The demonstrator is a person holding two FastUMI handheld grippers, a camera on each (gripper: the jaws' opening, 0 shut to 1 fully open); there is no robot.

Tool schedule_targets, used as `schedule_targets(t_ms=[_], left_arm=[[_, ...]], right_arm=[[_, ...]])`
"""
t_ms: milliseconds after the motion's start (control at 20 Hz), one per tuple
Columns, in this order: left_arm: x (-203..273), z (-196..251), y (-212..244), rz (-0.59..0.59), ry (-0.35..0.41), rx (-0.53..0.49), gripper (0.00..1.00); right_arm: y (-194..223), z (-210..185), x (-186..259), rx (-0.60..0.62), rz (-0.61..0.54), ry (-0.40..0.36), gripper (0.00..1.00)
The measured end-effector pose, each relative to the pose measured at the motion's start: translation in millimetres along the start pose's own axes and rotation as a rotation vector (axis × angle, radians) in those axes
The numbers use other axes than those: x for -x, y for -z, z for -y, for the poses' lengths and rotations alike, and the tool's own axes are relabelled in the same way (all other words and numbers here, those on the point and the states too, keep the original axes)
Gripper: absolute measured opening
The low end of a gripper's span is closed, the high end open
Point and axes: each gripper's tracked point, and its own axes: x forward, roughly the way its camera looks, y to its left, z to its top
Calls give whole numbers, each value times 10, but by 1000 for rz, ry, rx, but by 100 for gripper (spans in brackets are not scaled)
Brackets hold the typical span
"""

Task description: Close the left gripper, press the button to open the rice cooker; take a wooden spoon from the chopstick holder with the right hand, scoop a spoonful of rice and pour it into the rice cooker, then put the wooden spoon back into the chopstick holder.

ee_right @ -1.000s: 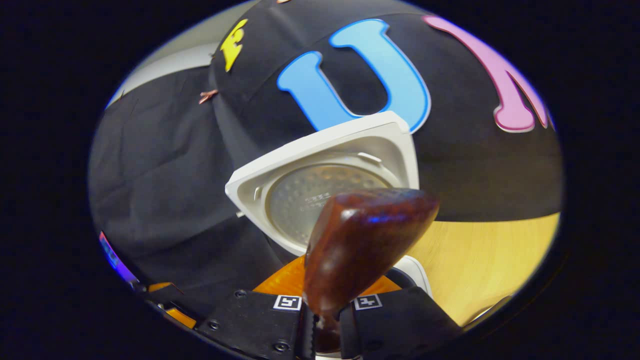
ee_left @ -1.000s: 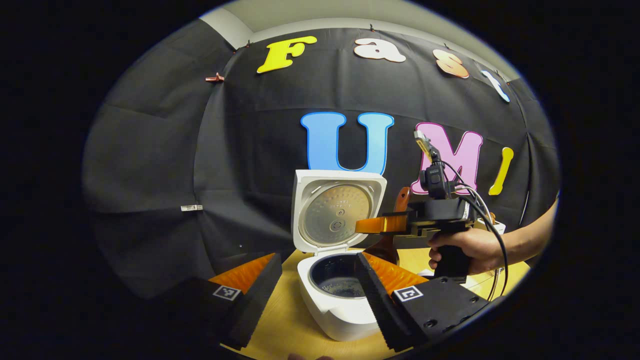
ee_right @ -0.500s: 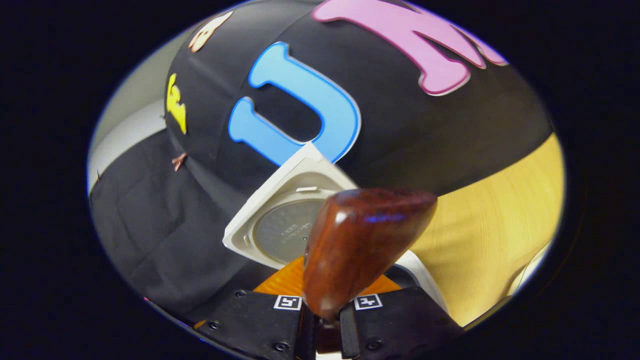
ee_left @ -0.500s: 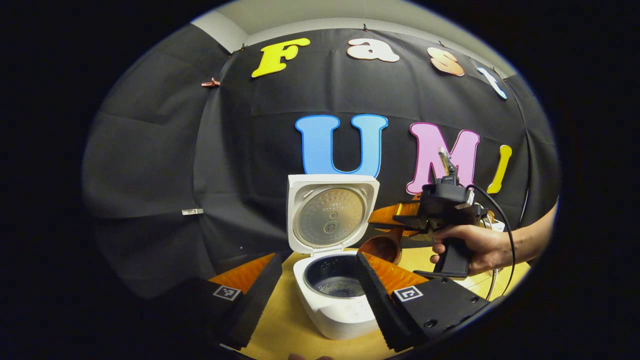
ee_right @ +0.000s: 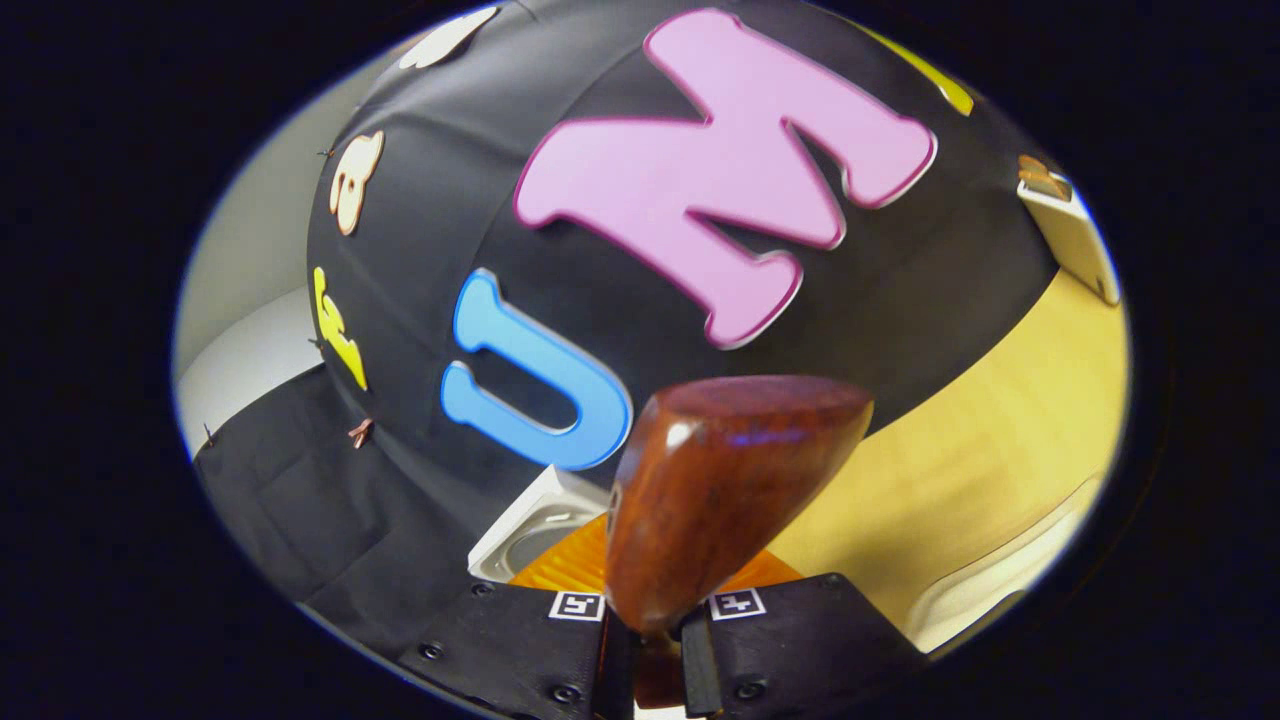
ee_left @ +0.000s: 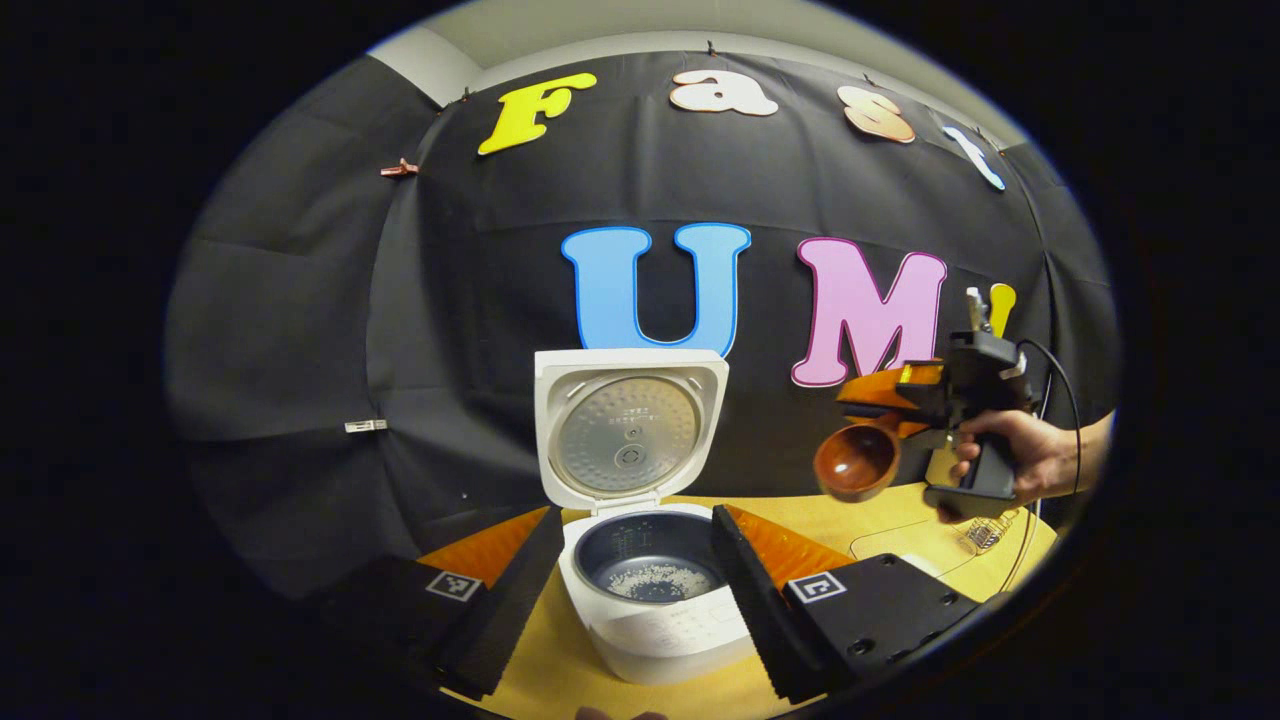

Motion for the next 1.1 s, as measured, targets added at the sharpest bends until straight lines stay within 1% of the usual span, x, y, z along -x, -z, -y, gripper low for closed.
schedule_targets(t_ms=[100,300,400,550,700,850,950,1100], left_arm=[[-66,49,-3,-5,0,-2,95],[-190,154,-44,-5,5,-12,95],[-243,219,-70,-8,10,-14,95],[-321,350,-94,-16,18,-26,95],[-388,485,-124,-28,33,-31,95],[-454,574,-113,-45,32,-19,95],[-488,610,-102,-57,24,-15,95],[-508,641,-80,-71,9,-22,95]], right_arm=[[-464,326,271,22,68,41,23],[-1252,995,821,65,187,143,23],[-1567,1385,1140,98,230,210,23],[-1886,1989,1549,162,270,326,23],[-2080,2494,1834,187,286,419,22],[-2119,2971,2035,224,258,489,22],[-2084,3205,2092,244,233,524,22],[-1920,3495,2021,284,180,557,23]])
